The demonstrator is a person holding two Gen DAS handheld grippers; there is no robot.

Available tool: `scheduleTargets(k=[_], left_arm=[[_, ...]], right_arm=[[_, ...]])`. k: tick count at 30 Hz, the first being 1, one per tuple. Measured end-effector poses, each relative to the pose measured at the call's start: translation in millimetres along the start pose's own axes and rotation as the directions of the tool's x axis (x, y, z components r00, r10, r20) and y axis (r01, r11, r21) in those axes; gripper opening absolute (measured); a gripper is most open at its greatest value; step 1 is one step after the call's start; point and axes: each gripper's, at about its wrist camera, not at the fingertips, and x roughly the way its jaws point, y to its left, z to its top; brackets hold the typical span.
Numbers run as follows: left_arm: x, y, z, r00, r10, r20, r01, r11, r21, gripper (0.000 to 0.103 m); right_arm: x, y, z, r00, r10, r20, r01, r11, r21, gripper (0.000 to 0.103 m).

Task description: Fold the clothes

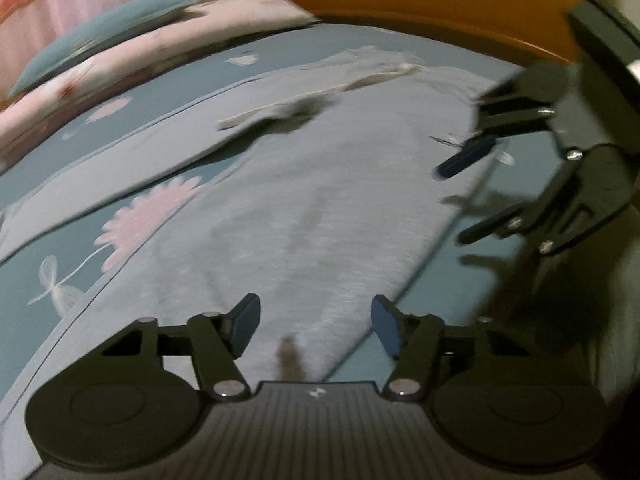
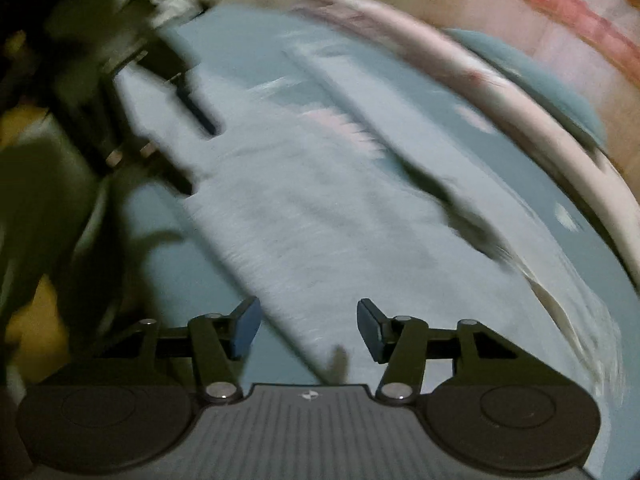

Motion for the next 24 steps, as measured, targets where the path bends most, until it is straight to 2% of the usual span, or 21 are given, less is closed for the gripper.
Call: scheduleTargets(k=[2, 5, 7, 9, 12, 14, 16, 19, 20, 24], left_arm=[[7, -7, 1, 1.000, -0.013, -0.013, 0.013, 0.999, 0.037, 0.046], [14, -5, 6, 0.999, -0.039, -0.002, 0.039, 0.999, 0.013, 0.045], [14, 5, 10, 0.998, -0.058, 0.021, 0.059, 0.998, -0.034, 0.045], [17, 16, 12, 0.998, -0.047, 0.033, 0.049, 0.995, -0.086, 0.045], [22, 35, 14, 0.999, -0.009, 0.035, 0.015, 0.986, -0.169, 0.045], [30, 43, 9, 1.000, 0.009, -0.009, -0.011, 0.976, -0.215, 0.045], [36, 42, -2, 0.998, 0.016, -0.054, -0.028, 0.971, -0.238, 0.043], [27, 33, -17, 0.998, 0.025, -0.064, -0.040, 0.967, -0.250, 0.043], [23, 29, -21, 0.997, 0.029, -0.065, -0.045, 0.968, -0.247, 0.043], [12, 26, -28, 0.996, 0.029, -0.080, -0.049, 0.963, -0.266, 0.044]], right_arm=[[8, 7, 4, 0.999, 0.038, -0.026, -0.039, 0.997, -0.067, 0.049], [18, 18, 9, 0.994, 0.091, -0.067, -0.101, 0.982, -0.159, 0.046], [19, 13, 16, 0.989, 0.141, -0.037, -0.144, 0.983, -0.113, 0.046], [19, 5, 21, 0.986, 0.166, -0.003, -0.166, 0.984, -0.061, 0.046], [24, -17, 26, 0.990, 0.135, 0.046, -0.138, 0.988, 0.063, 0.046], [34, -32, 25, 0.997, 0.063, 0.032, -0.068, 0.981, 0.183, 0.046], [46, -45, 22, 1.000, -0.002, -0.012, 0.006, 0.954, 0.299, 0.047], [48, -47, 2, 1.000, -0.009, -0.022, 0.018, 0.903, 0.429, 0.051], [44, -43, -4, 1.000, -0.007, -0.020, 0.015, 0.887, 0.462, 0.052], [28, -15, -14, 0.999, -0.036, -0.013, 0.038, 0.900, 0.433, 0.070]])
